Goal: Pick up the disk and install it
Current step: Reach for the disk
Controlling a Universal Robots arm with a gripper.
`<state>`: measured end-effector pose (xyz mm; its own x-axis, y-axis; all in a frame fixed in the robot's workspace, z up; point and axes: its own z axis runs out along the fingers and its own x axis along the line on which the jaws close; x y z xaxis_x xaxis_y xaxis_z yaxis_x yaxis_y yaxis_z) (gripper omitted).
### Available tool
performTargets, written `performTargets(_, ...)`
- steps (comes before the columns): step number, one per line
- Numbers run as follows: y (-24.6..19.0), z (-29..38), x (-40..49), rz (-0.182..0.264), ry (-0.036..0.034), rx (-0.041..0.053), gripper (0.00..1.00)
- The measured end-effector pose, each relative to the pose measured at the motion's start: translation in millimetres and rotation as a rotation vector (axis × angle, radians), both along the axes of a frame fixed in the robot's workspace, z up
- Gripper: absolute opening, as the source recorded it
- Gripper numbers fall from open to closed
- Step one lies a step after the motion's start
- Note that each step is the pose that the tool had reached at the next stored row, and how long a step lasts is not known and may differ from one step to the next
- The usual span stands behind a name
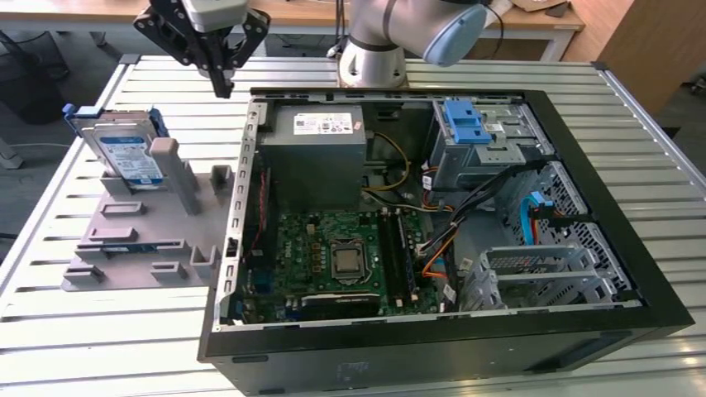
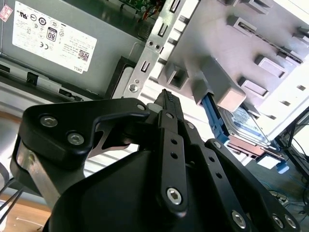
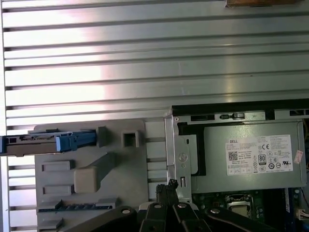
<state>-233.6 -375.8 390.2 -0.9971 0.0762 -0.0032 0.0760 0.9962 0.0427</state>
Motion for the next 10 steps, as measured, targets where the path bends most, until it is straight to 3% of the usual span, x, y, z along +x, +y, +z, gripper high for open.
performTargets(10,2.0,-0.3,-10.3,0.0,0.0,0.0,0.11)
